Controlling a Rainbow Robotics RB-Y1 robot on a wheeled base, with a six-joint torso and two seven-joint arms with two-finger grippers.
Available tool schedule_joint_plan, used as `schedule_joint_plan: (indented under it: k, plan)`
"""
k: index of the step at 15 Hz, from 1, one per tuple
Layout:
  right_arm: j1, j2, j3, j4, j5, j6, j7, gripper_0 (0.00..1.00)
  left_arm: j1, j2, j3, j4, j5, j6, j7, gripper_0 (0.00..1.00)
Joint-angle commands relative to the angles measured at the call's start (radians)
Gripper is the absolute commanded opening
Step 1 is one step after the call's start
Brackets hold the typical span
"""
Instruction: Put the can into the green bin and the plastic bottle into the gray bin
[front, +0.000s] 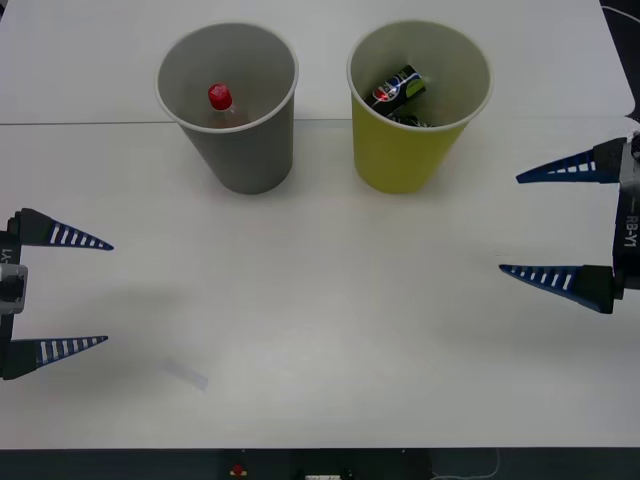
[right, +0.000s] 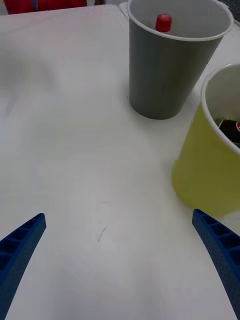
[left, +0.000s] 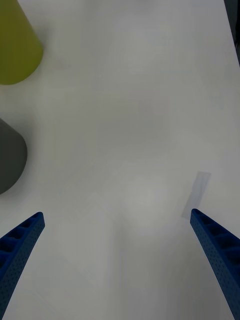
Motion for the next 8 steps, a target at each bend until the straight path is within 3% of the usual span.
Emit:
schedule_joint_plan:
  k: [1,8]
  plan:
    - [0.065,0.019,-0.03,-0.001,0.001,-0.008,0.068,1.0,0.0,0.0,0.0,0.0,0.0,0.0,0.0,1.0]
    - [0.105,0.069,-0.042,0.0,0.001,-0.013,0.084,1.0,0.0,0.0,0.0,0.0,0.0,0.0,0.0,1.0]
